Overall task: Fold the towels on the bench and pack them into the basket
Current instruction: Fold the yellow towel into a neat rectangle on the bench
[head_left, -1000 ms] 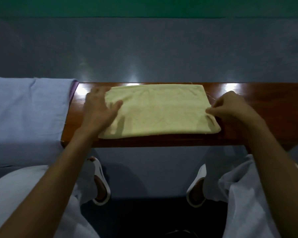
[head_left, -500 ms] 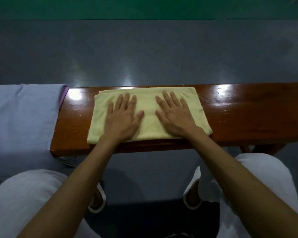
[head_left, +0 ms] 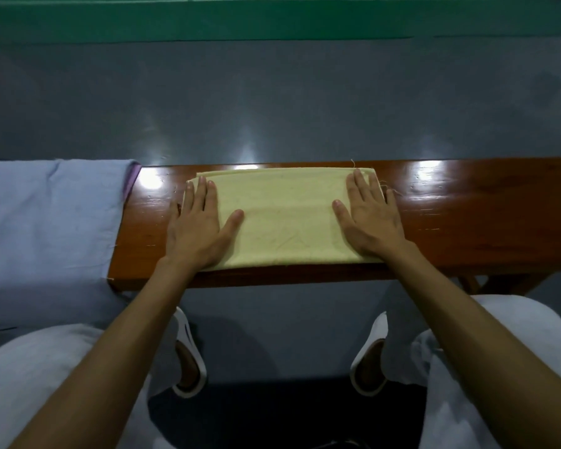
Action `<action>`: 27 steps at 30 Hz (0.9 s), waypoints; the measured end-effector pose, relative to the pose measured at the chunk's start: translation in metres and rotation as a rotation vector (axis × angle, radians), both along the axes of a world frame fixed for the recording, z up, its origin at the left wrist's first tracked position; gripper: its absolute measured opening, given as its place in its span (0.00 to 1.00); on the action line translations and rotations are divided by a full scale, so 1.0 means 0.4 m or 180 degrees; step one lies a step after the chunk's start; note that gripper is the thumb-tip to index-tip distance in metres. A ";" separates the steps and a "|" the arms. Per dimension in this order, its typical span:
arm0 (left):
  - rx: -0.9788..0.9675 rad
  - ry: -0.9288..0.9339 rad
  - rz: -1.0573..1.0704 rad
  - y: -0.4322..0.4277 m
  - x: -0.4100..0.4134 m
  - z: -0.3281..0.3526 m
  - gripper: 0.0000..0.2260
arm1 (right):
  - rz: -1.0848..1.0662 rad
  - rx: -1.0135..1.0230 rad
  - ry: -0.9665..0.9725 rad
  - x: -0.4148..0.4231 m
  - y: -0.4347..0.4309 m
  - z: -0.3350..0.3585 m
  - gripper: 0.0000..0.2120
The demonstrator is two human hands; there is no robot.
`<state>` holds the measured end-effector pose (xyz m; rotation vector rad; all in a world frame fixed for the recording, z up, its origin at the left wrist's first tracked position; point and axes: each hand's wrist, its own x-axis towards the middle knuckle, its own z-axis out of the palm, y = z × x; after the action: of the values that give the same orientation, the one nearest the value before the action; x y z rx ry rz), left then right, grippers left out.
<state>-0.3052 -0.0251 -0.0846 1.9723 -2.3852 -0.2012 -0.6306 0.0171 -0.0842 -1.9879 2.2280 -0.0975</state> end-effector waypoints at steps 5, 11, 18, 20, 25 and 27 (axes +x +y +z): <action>0.0002 0.0022 -0.0047 0.000 0.003 -0.002 0.43 | 0.0014 -0.0001 -0.0007 -0.001 0.000 0.002 0.36; 0.0022 0.0132 -0.0115 0.000 -0.002 0.008 0.42 | -0.0034 -0.0154 -0.0287 0.003 0.006 0.020 0.36; -0.0096 0.0182 -0.0417 0.041 -0.049 0.029 0.43 | -0.0641 -0.0551 -0.0852 -0.016 0.022 0.049 0.38; -0.0043 0.0295 -0.0484 0.049 -0.062 0.025 0.42 | -0.0896 -0.0650 -0.0722 -0.013 0.027 0.059 0.37; -0.0023 0.0173 -0.0621 0.064 -0.090 0.003 0.41 | -0.1308 -0.0585 -0.0415 -0.010 0.036 0.074 0.29; -0.0041 0.0161 -0.0631 0.066 -0.099 -0.002 0.42 | -0.1421 -0.0526 -0.0614 -0.018 0.030 0.072 0.30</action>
<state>-0.3447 0.0015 -0.0853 1.7026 -2.5406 -0.2382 -0.6378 0.0291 -0.0553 -1.4345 2.5531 -0.5148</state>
